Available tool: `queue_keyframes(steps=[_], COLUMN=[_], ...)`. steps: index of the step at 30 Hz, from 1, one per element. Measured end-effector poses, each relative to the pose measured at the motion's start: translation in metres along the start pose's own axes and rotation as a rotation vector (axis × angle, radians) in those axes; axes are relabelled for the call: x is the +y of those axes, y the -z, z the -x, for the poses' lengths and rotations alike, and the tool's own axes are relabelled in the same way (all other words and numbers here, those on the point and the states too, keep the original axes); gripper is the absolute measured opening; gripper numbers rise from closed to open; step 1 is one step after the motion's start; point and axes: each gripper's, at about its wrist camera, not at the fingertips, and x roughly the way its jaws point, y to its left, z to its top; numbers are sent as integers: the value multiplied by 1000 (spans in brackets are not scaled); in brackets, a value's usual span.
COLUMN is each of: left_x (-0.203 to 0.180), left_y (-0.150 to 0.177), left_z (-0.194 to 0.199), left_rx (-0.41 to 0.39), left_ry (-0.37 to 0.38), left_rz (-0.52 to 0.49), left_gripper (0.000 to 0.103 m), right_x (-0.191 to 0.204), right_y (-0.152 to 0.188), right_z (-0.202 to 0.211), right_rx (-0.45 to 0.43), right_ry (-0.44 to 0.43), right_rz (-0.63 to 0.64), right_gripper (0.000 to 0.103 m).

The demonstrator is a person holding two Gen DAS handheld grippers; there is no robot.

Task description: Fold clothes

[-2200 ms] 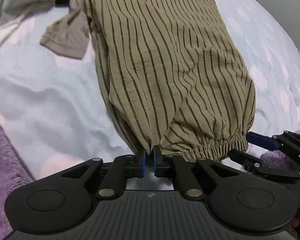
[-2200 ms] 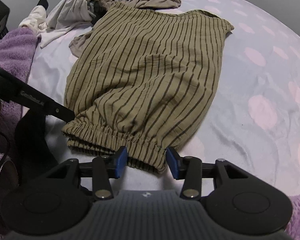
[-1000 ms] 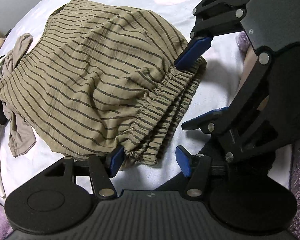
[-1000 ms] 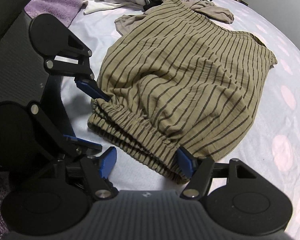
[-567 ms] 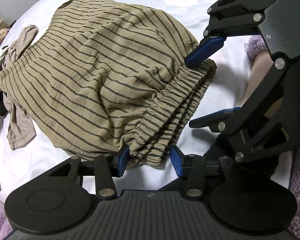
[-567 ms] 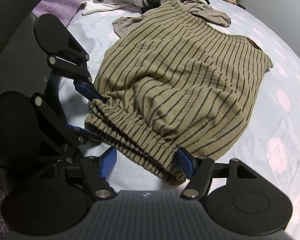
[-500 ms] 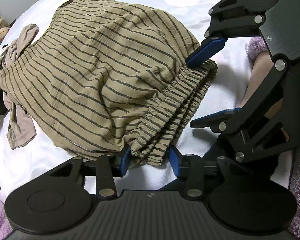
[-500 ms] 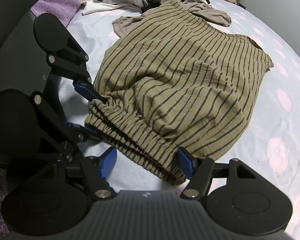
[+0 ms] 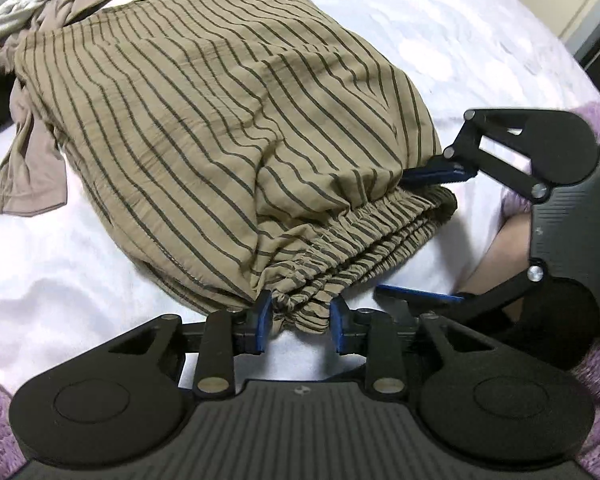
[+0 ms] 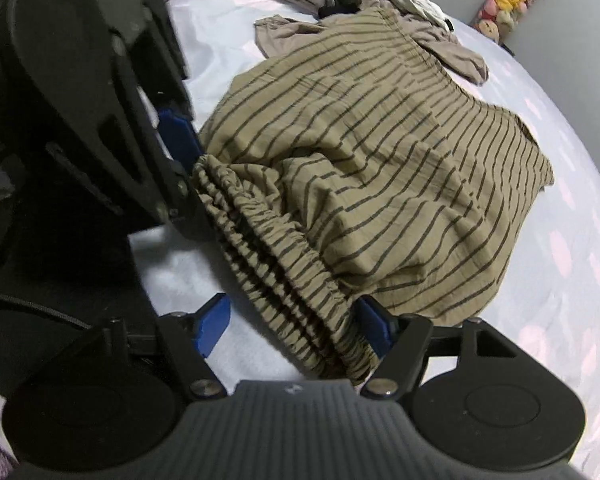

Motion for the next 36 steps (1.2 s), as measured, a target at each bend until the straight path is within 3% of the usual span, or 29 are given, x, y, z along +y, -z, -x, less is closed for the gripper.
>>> queue_keyframes(steps=[9,11,16,22,29,32,36], left_x=[-6,-10,-22,-32,-54,-58,-51], left_y=[5,9,15,17,23,24,18], left_z=[13,18,29,21,-1,-13,-15], left_rx=[-53,-79,-157,-196,-178,-166,-159], left_ry=[1,-3,-25,-115,-234,-284,-251], left_rz=[-78,-131,-293,-430,-623,-657,-587], left_gripper=[31,39,51,56,57,56,38], right_x=[-4,-9,-18,-24,-32,-34,-35], right_y=[2,2,3,4,7,7,8], right_z=[3,4,5,6,9,9,8], right_rx=[-19,-26,-39,-55,-74,-79,-79], right_ry=[19,13,-8,-27,-49,-54,-55], right_rz=[-58,-90,-151,-204,-269,-282,-289], right_gripper=[43,38,34,29,24,24,24])
